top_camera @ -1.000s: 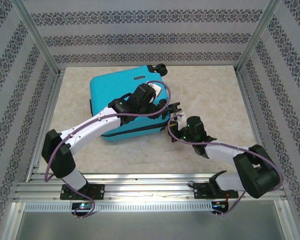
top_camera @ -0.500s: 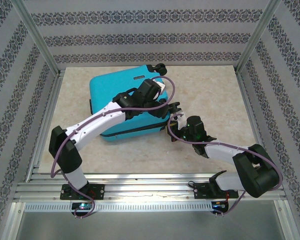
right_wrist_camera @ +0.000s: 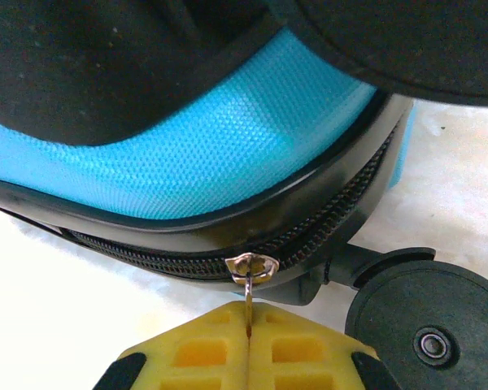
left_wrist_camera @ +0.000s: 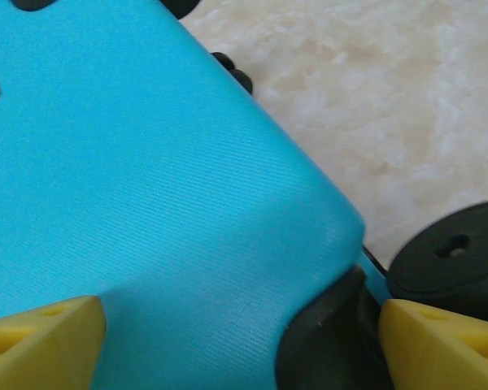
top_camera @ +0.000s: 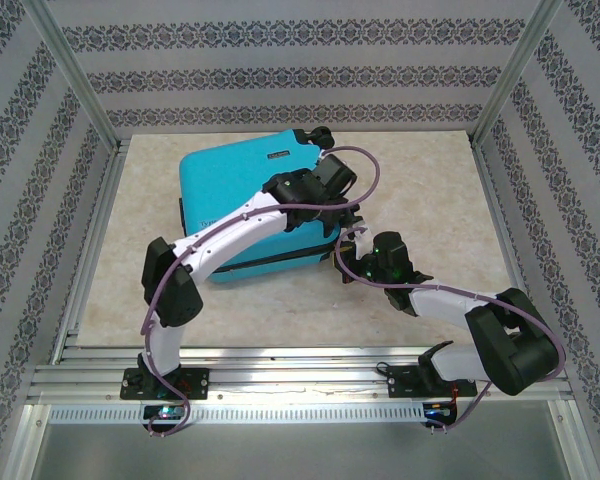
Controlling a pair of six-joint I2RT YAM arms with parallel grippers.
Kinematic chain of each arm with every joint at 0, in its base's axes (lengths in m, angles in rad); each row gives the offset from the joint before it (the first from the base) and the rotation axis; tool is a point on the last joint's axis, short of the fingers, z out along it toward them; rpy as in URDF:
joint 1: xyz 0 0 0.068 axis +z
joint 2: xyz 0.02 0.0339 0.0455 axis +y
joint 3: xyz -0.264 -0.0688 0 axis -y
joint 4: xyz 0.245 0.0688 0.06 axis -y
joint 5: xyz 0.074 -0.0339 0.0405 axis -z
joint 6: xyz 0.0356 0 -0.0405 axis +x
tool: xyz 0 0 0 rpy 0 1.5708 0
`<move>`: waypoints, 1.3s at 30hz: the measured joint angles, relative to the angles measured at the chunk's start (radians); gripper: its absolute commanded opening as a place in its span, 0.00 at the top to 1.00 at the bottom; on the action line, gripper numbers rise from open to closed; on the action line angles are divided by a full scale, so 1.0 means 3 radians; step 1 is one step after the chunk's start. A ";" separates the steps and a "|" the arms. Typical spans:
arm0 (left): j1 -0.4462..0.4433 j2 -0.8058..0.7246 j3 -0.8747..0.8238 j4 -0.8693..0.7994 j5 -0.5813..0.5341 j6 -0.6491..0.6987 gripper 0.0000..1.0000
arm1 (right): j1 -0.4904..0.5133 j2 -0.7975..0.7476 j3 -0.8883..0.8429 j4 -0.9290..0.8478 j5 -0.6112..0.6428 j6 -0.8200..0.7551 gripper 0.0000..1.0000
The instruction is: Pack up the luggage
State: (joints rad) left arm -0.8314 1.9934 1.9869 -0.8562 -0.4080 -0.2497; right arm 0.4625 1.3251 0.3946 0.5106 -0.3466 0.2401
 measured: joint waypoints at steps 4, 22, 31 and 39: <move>-0.0028 0.0051 0.0072 -0.0103 -0.0148 -0.0057 0.17 | 0.0001 0.0000 -0.0001 -0.0004 0.0005 -0.0003 1.00; 0.0050 -0.0609 -0.1085 0.0888 0.0214 0.0058 0.19 | 0.0022 -0.0009 0.0071 -0.0196 0.0197 -0.0070 1.00; 0.0098 -0.0745 -0.1339 0.1203 0.0402 0.0160 0.20 | 0.0020 -0.0010 0.0142 -0.0300 0.0420 -0.0062 1.00; 0.0118 -0.0790 -0.1446 0.1366 0.0488 0.0210 0.21 | -0.0064 0.0011 0.0192 -0.0342 0.0373 -0.0088 1.00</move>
State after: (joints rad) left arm -0.7959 1.7565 1.5532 -0.4465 -0.2615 -0.1867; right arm 0.4435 1.3285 0.4522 0.4080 -0.2348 0.2138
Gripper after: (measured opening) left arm 0.794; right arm 0.048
